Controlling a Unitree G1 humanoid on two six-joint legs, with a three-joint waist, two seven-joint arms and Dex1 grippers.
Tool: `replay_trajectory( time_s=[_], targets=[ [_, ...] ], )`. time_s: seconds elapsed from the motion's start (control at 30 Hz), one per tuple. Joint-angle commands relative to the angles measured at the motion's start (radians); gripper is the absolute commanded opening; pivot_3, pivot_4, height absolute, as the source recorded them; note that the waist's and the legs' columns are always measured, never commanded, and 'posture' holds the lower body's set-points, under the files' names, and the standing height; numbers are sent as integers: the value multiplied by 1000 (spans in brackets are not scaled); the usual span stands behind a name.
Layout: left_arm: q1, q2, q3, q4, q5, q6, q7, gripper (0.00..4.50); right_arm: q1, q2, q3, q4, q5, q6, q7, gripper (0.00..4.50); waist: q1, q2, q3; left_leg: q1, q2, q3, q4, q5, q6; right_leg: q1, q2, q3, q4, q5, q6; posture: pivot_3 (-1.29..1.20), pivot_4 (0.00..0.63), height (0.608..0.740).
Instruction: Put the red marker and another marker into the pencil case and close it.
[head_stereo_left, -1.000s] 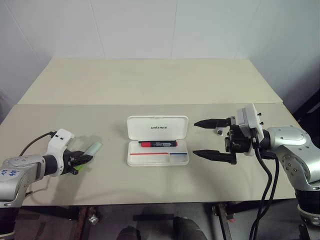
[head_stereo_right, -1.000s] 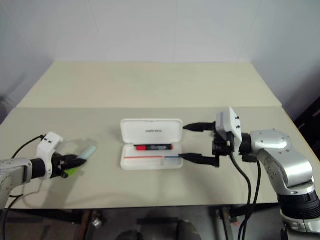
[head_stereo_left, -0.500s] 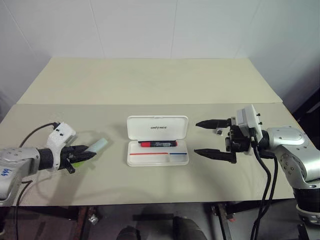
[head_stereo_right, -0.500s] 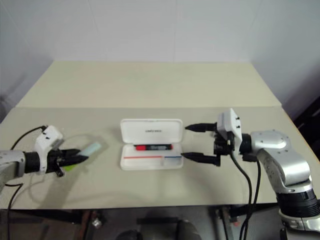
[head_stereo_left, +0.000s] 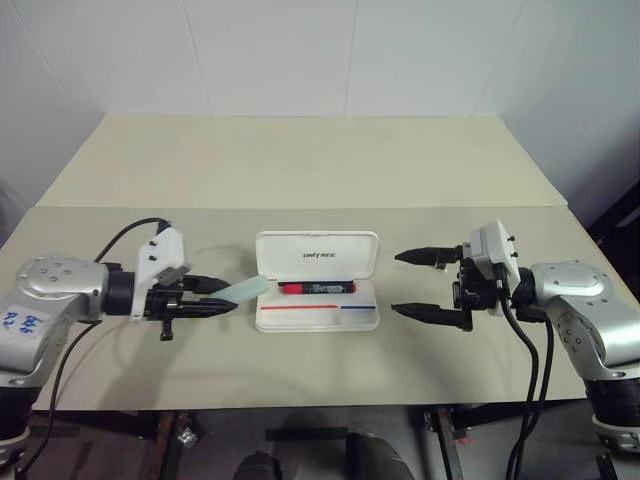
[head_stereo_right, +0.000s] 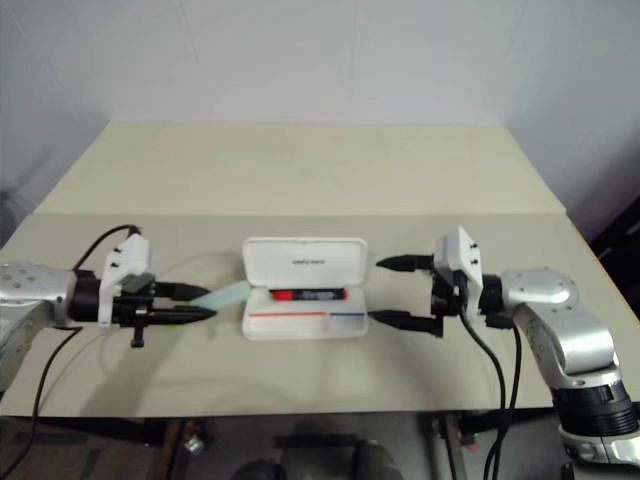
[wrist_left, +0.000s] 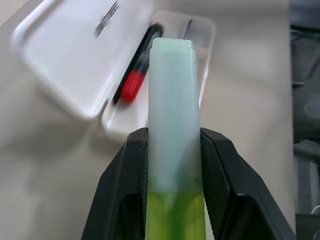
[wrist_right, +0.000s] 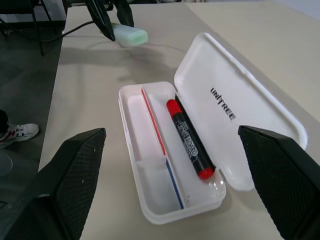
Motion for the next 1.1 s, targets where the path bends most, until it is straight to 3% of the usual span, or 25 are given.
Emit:
replay_trajectory(
  time_s=[0.03,0.37,0.77,1.1],
  targets=[
    [-85,-31,-74,22,35,-24,-16,1071,8,-15,-44,-44,13,-14,-15,4500,0,0,0,0,0,0,0,0,0,0,0,0,0,0,0,0,150,740],
    [-247,-146,-265,143,155,-47,-36,1071,55,-7,-67,-104,21,-4,-67,4500,0,0,0,0,0,0,1,0,0,0,2,1,1,0,1,0,150,740],
    [-362,-266,-372,247,250,-47,-65,1071,103,6,-73,-158,34,-4,-137,4500,1,0,0,-2,0,-1,4,0,0,0,2,2,1,1,2,0,150,740],
    [-364,-275,-427,210,282,-6,-98,1071,117,18,-72,-171,38,-13,-173,4500,1,0,0,-2,0,-2,4,0,0,0,3,3,1,1,2,0,150,740]
  ],
)
